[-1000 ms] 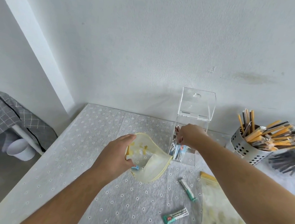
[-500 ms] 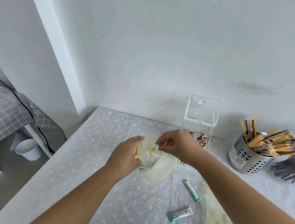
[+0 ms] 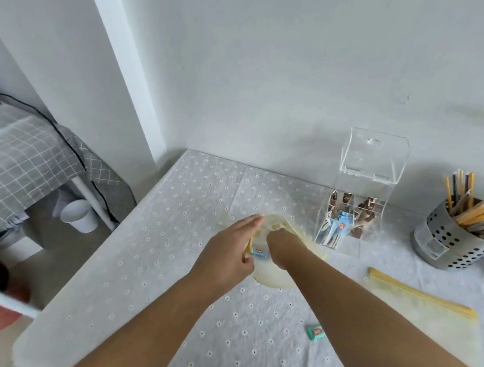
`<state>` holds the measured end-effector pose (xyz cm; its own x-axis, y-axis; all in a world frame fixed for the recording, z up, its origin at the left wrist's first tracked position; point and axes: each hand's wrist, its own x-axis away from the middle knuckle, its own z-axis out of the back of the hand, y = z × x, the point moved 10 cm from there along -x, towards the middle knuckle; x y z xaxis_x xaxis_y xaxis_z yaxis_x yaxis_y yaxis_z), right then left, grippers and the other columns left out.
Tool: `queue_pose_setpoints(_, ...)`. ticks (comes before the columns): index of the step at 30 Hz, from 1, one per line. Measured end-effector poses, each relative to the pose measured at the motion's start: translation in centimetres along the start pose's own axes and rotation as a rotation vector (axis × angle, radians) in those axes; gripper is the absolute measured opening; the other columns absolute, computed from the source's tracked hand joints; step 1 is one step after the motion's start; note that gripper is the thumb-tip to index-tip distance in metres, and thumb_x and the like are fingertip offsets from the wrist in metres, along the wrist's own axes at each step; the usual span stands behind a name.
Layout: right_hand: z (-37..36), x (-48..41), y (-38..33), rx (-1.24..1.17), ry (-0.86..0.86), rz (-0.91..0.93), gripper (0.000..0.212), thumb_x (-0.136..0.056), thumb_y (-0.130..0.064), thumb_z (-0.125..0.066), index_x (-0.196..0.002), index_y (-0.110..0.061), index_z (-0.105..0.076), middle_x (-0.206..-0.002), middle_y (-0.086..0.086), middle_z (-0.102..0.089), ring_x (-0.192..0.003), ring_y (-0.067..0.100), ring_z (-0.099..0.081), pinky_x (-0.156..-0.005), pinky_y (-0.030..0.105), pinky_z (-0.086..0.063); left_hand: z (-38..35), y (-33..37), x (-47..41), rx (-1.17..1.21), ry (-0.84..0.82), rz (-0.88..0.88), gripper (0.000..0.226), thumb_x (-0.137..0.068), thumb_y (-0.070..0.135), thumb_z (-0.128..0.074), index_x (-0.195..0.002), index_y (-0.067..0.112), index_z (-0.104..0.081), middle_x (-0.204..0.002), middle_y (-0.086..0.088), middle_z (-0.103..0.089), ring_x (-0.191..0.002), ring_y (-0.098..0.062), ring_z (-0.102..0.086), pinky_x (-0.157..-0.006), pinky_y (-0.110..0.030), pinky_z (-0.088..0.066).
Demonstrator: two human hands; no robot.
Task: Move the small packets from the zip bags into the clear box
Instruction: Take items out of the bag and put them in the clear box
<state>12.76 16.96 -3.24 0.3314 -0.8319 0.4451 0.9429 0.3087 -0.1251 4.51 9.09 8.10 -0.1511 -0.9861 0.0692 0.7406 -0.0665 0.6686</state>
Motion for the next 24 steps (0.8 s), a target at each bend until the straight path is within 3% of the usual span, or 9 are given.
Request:
queue_pose_setpoints(5, -0.5, -0.8, -0.2, 0.105, 0.006, -0.013, 0.033, -0.093, -0.003, -0.047, -0.125, -0.001, -0.052, -0.126, 0.013, -0.058, -0.116, 0.027, -0.058, -0.093, 0.032, -0.047, -0.1, 0.4, -0.1, -0.028, -0.006, -0.017, 0.074, -0.081, 0.001, -0.055, -0.145, 0.029, -0.032, -0.152, 0.018, -0.030, -0.113, -0.025, -0.056, -0.099, -0.029, -0.047)
queue_pose_setpoints(10, -0.4, -1.0, -0.7, 0.111, -0.027, 0.022, 0.031, -0.095, -0.016, -0.050, -0.122, 0.000, -0.055, -0.122, 0.013, -0.061, -0.110, 0.026, -0.061, -0.088, 0.029, -0.047, 0.2, 0.1, -0.4, -0.021, -0.003, -0.016, 0.074, -0.081, 0.000, -0.055, -0.145, 0.029, -0.033, -0.151, 0.018, -0.030, -0.114, -0.025, -0.055, -0.100, -0.030, -0.047)
queue_pose_setpoints(13, 0.0, -1.1, -1.3, 0.115, -0.047, 0.094, 0.028, -0.093, -0.018, -0.053, -0.112, 0.001, -0.061, -0.096, 0.010, -0.064, -0.095, 0.025, -0.061, -0.082, 0.030, -0.044, 0.2, 0.1, -0.5, -0.017, -0.003, -0.019, 0.074, -0.080, -0.001, -0.056, -0.145, 0.028, -0.034, -0.151, 0.017, -0.031, -0.113, -0.025, -0.055, -0.100, -0.028, -0.046)
queue_pose_setpoints(15, 1.2, -1.2, -2.1, 0.051, 0.001, 0.144, 0.022, -0.091, -0.020, -0.056, -0.100, -0.003, -0.065, -0.083, 0.008, -0.058, -0.083, 0.019, -0.051, -0.078, 0.030, -0.039, 0.3, 0.2, -0.6, -0.011, -0.003, -0.022, 0.074, -0.080, -0.001, -0.056, -0.144, 0.028, -0.034, -0.151, 0.017, -0.032, -0.112, -0.025, -0.056, -0.099, -0.028, -0.046)
queue_pose_setpoints(19, 1.7, -1.9, -2.0, -0.154, 0.023, 0.179, 0.019, -0.084, -0.015, -0.067, -0.100, -0.006, -0.067, -0.110, 0.007, -0.066, -0.102, 0.021, -0.059, -0.090, 0.027, -0.043, 0.4, 0.1, -0.8, -0.004, 0.003, -0.021, 0.073, -0.080, -0.001, -0.057, -0.144, 0.026, -0.036, -0.151, 0.015, -0.032, -0.113, -0.026, -0.056, -0.100, -0.029, -0.046)
queue_pose_setpoints(24, -0.6, -2.1, -1.6, -0.005, -0.070, 0.140, 0.032, -0.083, -0.016, -0.068, -0.113, -0.006, -0.064, -0.117, 0.009, -0.064, -0.111, 0.024, -0.057, -0.090, 0.027, -0.043, 0.4, -0.2, -0.8, 0.002, -0.002, -0.005, 0.073, -0.080, -0.001, -0.058, -0.144, 0.025, -0.036, -0.151, 0.015, -0.032, -0.114, -0.028, -0.055, -0.103, -0.031, -0.045)
